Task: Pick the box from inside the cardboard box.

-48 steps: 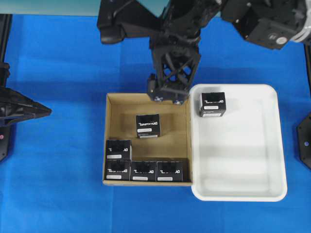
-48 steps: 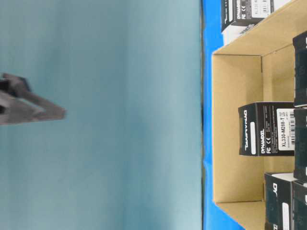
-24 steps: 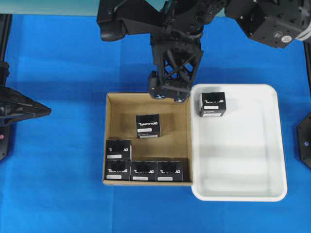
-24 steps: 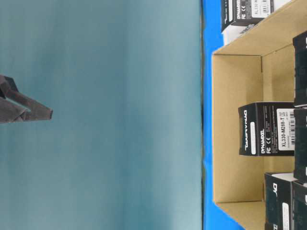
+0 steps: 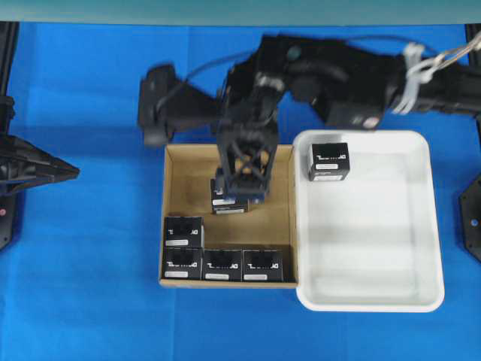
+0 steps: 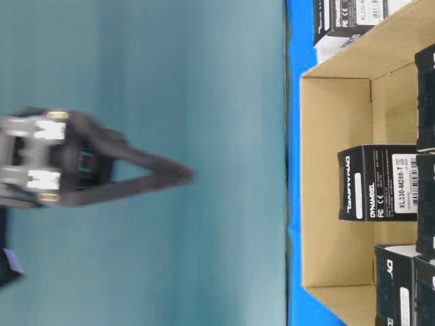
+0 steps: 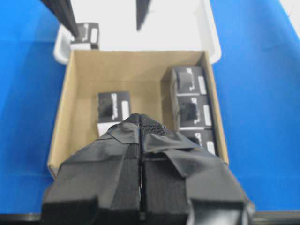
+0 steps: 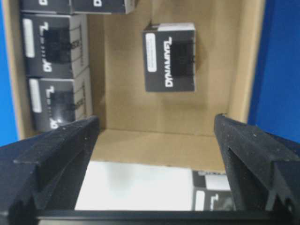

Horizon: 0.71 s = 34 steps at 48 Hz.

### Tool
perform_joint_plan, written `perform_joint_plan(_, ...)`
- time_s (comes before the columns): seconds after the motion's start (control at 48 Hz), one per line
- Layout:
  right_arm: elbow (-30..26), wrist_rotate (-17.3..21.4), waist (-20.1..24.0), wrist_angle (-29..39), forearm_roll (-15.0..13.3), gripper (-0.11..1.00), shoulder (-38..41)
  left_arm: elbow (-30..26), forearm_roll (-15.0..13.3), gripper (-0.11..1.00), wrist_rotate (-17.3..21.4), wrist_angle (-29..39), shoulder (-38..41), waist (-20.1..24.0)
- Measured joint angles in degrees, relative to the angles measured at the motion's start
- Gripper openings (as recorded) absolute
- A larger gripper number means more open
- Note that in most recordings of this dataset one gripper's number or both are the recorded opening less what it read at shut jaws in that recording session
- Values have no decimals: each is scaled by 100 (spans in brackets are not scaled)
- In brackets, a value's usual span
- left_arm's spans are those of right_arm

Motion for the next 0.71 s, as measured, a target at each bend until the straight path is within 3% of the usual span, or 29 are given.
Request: perform_joint_plan(0.708,879,-510,114,-1406,-220,99,642,0,-9,-7,18,0,0,-35)
